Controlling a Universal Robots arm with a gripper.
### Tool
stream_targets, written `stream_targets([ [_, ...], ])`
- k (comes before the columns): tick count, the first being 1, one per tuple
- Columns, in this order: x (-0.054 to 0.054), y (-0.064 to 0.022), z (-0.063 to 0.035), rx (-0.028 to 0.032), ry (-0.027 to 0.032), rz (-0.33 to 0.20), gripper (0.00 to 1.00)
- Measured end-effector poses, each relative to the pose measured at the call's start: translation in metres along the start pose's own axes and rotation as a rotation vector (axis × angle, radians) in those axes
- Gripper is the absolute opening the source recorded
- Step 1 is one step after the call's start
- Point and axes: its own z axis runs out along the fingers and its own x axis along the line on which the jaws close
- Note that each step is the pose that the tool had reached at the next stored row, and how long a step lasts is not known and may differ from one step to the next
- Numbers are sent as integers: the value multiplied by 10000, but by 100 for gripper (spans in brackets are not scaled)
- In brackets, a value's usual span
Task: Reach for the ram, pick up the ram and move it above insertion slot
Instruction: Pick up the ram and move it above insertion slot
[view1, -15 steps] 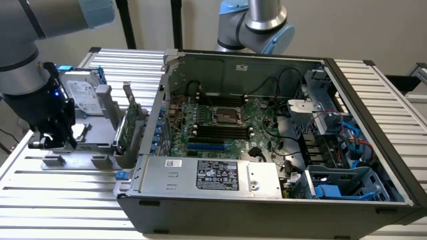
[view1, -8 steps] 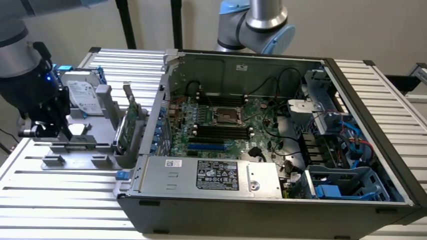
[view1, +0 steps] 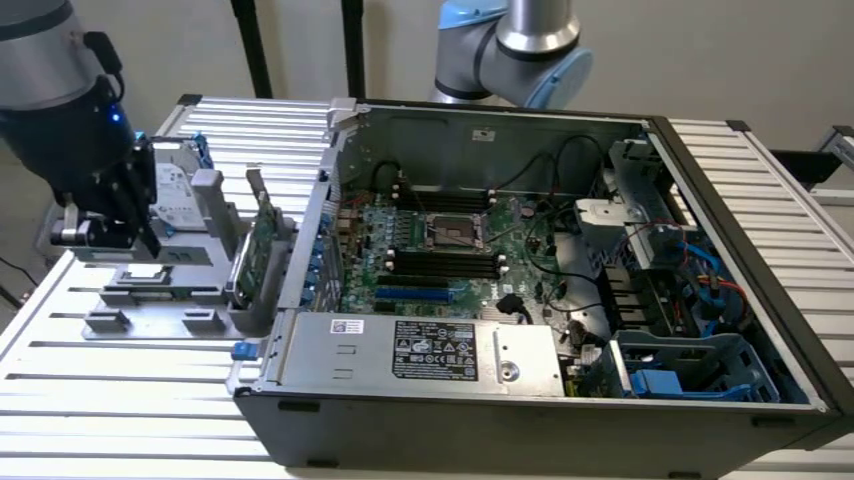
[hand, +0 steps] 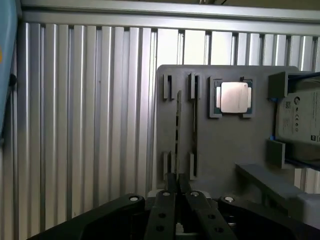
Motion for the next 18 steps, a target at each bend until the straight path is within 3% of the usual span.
stream_targets([
  [9, 4, -403, -420, -5, -83, -2, 14],
  [18, 5, -803, -826, -22, -101, -3, 14],
])
